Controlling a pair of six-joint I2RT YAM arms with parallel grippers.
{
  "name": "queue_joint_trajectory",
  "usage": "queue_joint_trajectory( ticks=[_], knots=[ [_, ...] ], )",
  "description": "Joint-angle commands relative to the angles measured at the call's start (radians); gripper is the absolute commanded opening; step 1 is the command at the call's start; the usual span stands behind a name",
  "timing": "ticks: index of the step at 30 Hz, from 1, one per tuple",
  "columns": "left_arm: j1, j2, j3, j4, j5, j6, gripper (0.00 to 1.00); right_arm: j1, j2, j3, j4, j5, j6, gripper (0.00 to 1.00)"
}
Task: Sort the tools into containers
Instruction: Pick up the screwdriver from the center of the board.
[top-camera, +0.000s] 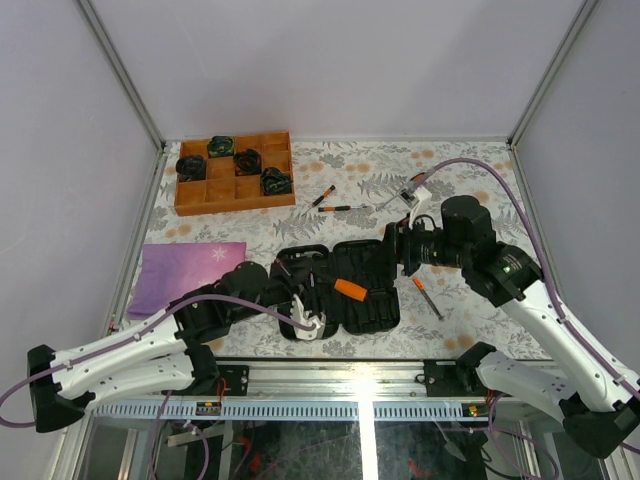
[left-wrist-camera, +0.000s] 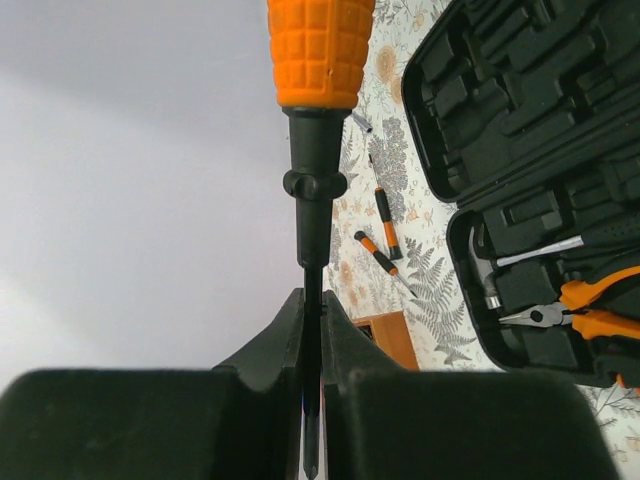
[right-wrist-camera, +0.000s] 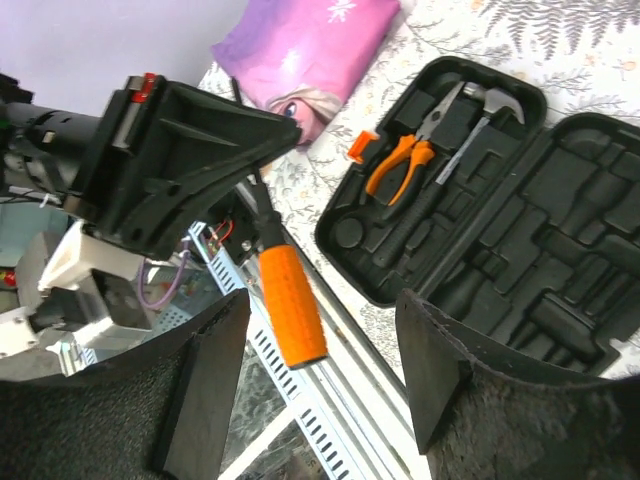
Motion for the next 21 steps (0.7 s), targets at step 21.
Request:
queue_joint_trajectory(
  ticks=[21],
  knots=[
    [-0.004,0.063,0.007,0.07,0.048,0.13,0.0,0.224,0.183,-0.089,0.109,-0.029,-0.091,0.65]
  ],
)
